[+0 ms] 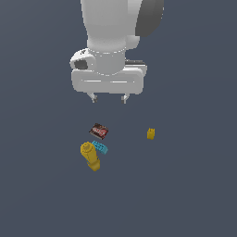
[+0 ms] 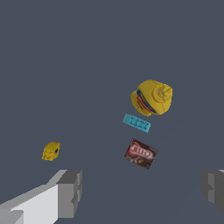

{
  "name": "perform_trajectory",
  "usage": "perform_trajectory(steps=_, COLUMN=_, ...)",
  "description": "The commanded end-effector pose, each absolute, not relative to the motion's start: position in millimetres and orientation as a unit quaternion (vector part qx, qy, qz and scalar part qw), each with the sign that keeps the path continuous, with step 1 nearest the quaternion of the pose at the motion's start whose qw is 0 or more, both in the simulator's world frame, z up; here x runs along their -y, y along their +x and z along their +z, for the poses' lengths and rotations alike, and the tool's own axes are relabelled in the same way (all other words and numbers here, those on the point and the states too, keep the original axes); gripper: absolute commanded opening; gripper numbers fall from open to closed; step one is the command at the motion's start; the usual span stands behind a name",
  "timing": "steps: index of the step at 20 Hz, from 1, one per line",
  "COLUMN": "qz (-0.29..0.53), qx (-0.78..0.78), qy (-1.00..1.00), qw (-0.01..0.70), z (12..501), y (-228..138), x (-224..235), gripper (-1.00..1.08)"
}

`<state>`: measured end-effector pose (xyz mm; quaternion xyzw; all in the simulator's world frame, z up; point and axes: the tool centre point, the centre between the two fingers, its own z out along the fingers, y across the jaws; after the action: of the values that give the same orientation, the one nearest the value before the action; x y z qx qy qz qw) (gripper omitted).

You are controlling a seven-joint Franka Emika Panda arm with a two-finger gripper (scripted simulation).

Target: Pick up a designated object from a clutter of objects.

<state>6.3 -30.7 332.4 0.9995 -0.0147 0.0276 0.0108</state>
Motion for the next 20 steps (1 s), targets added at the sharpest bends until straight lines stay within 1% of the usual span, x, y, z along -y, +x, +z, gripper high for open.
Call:
perform_trajectory(steps=1, qz=0.028, qx=0.015, qy=0.999, qw=0.011, z=332.4, y=6.3, x=30.8, gripper=1.0)
perform_trajectory(steps=10, qz=0.012, qx=0.04, qy=0.999, qw=0.0, z=324.5, y=-6.4, x=48.0, gripper=1.0)
perform_trajectory(steps=20, qz=0.012, qx=0.03, qy=0.999, qw=0.0, z=320.0, y=-5.9, x=49.0, gripper=1.0)
